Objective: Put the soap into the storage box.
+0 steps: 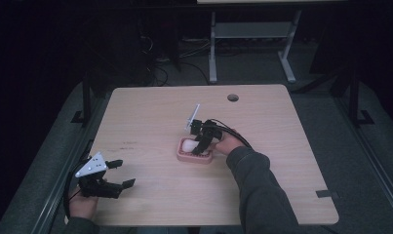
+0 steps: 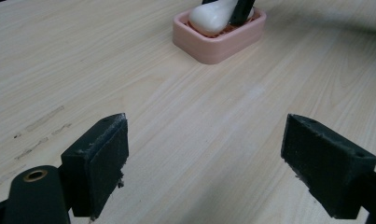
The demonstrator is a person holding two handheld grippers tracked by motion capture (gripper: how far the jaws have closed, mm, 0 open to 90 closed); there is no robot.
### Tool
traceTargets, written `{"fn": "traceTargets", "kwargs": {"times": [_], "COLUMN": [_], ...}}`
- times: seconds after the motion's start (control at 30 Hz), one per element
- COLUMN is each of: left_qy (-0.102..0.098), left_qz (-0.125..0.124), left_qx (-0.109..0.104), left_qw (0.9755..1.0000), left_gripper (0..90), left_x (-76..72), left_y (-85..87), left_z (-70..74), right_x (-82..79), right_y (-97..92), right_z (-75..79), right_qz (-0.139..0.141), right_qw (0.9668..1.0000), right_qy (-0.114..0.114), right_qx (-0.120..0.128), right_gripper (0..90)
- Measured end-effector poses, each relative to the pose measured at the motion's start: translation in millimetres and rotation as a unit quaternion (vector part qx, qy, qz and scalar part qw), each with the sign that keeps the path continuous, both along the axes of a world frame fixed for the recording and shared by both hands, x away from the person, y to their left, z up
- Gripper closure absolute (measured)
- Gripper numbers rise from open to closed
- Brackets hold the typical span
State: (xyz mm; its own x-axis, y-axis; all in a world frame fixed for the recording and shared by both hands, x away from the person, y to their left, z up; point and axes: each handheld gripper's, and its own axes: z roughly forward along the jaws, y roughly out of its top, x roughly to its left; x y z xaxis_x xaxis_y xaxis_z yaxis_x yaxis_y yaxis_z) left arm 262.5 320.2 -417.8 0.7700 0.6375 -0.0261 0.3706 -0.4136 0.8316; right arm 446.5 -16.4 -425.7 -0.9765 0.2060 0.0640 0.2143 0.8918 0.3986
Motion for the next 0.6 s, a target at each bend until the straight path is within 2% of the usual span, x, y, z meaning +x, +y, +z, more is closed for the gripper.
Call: {"fn": "traceTargets", "kwargs": {"times": [0.1,0.3,0.37,0.57,0.6], "left_qy": [0.0,0.001,0.0,0.001,0.001], "left_qz": [0.0,-0.001,-0.001,-0.001,-0.001], "left_qx": [0.0,0.003,0.003,0.003,0.003], "left_qw": [1.0,1.0,1.0,1.0,1.0], "left_gripper": [14.8,14.8,14.8,14.8,14.8], "left_x": [0.1,-0.1,-0.1,-0.2,-0.1], "left_y": [-0.5,-1.5,-1.2,-1.3,-1.3], "left_z": [-0.4,-0.4,-0.3,-0.3,-0.4], "right_x": [-1.0,-4.5,-5.0,-7.8,-8.8], "right_y": [-0.8,-2.5,-3.8,-10.3,-14.9], "right_z": [1.6,8.8,10.2,13.5,16.3], "right_qz": [-0.002,-0.008,-0.01,-0.016,-0.023], "right_qw": [1.0,0.9998,0.9998,0.9993,0.9988], "right_qy": [0.0,-0.017,-0.016,-0.026,-0.029], "right_qx": [0.004,0.005,0.007,0.021,0.032], "right_gripper": [38.6,37.7,37.6,36.4,35.8]}}
